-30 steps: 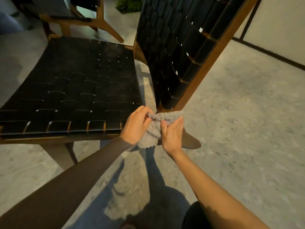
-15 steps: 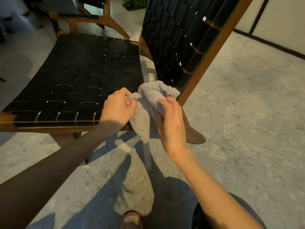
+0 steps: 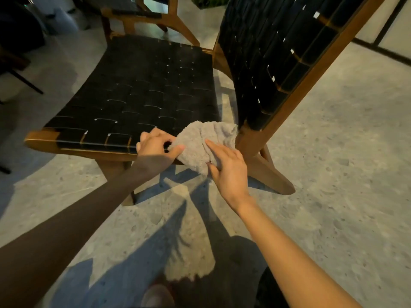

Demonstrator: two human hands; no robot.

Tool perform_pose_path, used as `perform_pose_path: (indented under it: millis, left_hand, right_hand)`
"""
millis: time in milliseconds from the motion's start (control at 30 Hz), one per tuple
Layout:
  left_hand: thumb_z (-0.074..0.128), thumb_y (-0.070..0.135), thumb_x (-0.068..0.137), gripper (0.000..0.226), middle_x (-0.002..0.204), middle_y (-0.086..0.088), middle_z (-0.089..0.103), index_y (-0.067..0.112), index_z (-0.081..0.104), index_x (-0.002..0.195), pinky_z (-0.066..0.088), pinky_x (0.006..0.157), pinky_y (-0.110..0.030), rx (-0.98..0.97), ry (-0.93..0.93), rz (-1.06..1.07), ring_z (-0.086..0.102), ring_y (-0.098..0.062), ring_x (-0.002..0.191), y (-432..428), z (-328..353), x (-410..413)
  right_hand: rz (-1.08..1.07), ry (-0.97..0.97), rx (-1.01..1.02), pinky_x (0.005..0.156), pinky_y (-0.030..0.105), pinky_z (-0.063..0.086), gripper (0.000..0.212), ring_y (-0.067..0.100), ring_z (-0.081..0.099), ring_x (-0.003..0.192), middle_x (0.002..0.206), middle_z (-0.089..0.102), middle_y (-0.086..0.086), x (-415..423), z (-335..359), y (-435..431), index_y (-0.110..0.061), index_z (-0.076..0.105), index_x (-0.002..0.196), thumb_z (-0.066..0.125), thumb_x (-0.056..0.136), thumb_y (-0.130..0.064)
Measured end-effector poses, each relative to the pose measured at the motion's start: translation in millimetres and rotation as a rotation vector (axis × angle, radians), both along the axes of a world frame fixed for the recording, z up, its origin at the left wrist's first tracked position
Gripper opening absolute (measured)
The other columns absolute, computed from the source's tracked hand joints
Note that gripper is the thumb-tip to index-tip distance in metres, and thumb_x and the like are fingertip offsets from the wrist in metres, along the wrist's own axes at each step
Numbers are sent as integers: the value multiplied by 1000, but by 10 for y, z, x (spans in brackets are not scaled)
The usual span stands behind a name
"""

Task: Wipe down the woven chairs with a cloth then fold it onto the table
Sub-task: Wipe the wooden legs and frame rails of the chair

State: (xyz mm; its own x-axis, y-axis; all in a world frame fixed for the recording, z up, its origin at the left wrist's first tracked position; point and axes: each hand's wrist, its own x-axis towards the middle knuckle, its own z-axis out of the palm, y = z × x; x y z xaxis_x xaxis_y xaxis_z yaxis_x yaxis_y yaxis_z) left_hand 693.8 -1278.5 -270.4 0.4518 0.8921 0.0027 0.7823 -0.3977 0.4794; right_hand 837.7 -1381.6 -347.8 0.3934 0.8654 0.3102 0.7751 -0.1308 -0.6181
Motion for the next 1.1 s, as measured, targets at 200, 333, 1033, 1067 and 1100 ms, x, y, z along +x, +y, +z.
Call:
perform_pose_path:
  millis: [200, 333, 1033, 1067, 1100]
  left_hand:
    - [60, 39, 89, 18, 119, 0, 51, 26, 60, 102, 28, 92, -34, 127, 176, 38, 37, -21, 115, 85, 5, 18]
    - [57, 34, 91, 19, 116, -3, 52, 20, 59, 104, 29, 89, -33, 168, 127, 64, 39, -21, 112, 155, -20, -240]
    - [47, 26, 99, 41, 129, -8, 47, 22, 27, 135, 54, 80, -36, -142, -1021, 775, 53, -23, 113, 635, 266, -2078]
    - [50, 31, 97, 53, 139, -6, 40, 27, 20, 141, 52, 84, -35, -182, -1060, 740, 48, -23, 121, 646, 240, -1998]
    - [53, 35, 95, 64, 148, -4, 32, 31, 13, 145, 50, 92, -39, -199, -1067, 721, 43, -25, 128, 655, 208, -1923]
  right_hand:
    - [64, 33, -30, 115, 34, 21, 52, 18, 35, 134, 143, 48, -6, -16, 92, 85, -29, 45, 140, 59, 90, -27]
    - [225, -4, -134, 117, 39, -4, 56, 18, 15, 145, 156, 26, -4, -119, 124, 205, -37, 25, 147, 45, 95, -45]
    - [713, -341, 22, 114, 41, 18, 55, 22, 24, 138, 153, 29, -2, -2116, 755, 1881, -35, 15, 150, 38, 100, -34]
    - [670, -395, 49, 109, 40, 22, 55, 22, 27, 133, 151, 30, -4, -2118, 725, 1881, -37, 14, 150, 37, 100, -35]
    - [637, -443, 85, 103, 40, 26, 54, 23, 30, 127, 149, 33, -4, -2111, 710, 1875, -38, 14, 150, 36, 100, -35]
